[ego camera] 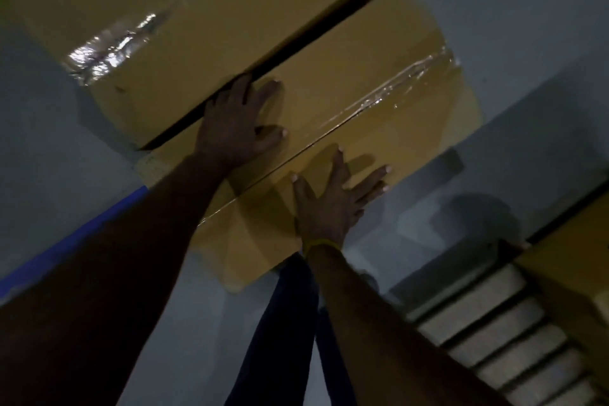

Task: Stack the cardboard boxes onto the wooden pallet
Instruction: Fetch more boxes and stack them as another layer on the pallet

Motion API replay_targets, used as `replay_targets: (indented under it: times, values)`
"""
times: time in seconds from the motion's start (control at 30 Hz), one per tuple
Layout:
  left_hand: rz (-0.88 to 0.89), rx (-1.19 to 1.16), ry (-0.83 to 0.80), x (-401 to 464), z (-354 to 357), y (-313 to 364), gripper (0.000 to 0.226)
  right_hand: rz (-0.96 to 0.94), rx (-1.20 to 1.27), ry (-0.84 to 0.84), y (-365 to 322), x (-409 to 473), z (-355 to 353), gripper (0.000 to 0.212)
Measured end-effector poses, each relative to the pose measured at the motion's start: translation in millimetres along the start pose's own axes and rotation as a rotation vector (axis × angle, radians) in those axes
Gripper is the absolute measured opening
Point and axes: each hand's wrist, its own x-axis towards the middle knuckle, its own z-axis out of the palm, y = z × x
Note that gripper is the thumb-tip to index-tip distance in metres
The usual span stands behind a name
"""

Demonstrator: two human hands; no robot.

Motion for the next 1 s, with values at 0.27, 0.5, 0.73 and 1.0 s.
replay_targets:
  times: [0.27, 0.5, 0.73, 1.0]
  values:
    - [0.207, 0.040, 0.076, -13.6, -12.7, 16.4, 0.082, 0.246, 0.312, 0.094, 9.6, -20.2, 13.4, 0.089]
    - [0.218, 0.143, 0.130, -74.1, 4.1, 57.5, 0.072, 0.116, 0.174, 0.169, 47.6, -41.1, -19.9, 0.068]
    - [0.177, 0.127, 0.180, -178.6, 23.1, 133.5, 0.064, -0.012, 0.086, 0.093, 139.4, -99.3, -82.5, 0.060]
    - [0.138, 0.088, 0.249, -347.5, 63.9, 224.6, 0.062, -0.112, 0.068, 0.145, 278.0, -215.8, -139.8, 0.056]
